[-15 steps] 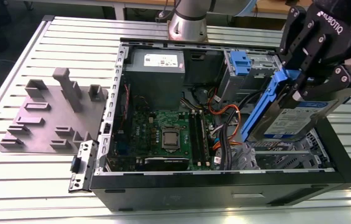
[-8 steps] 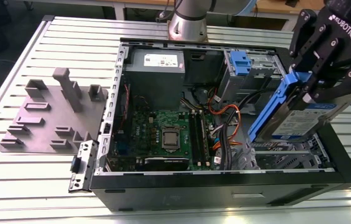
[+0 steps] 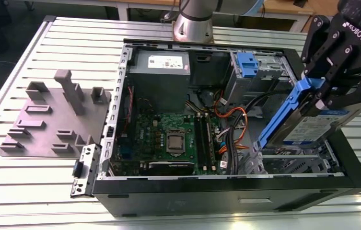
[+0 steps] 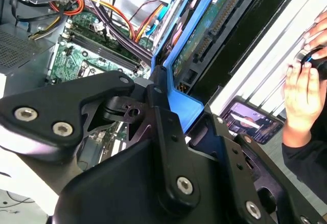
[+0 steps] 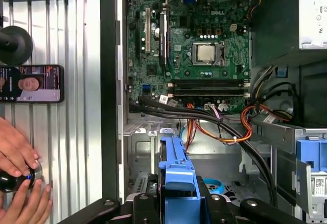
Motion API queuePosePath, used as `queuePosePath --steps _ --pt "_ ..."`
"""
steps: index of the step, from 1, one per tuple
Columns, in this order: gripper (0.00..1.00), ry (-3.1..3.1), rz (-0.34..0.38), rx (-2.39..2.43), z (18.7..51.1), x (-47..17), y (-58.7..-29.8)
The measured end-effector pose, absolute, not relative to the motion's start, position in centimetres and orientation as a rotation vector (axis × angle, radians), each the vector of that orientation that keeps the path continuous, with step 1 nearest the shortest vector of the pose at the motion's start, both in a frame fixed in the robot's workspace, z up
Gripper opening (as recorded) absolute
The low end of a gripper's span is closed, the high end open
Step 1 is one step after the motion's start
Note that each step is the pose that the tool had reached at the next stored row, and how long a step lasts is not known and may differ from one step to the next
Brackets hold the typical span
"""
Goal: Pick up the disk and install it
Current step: 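Insert the disk into the insertion slot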
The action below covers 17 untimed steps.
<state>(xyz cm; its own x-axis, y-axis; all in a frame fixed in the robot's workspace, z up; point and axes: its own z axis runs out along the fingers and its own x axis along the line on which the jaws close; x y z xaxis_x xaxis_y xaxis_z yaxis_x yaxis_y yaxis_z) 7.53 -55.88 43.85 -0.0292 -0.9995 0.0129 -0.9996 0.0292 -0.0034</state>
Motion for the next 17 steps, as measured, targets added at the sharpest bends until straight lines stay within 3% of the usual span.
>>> queuePosePath --steps 17 --pt "0.37 -2.248 0.018 2.184 42.88 7.54 -56.28"
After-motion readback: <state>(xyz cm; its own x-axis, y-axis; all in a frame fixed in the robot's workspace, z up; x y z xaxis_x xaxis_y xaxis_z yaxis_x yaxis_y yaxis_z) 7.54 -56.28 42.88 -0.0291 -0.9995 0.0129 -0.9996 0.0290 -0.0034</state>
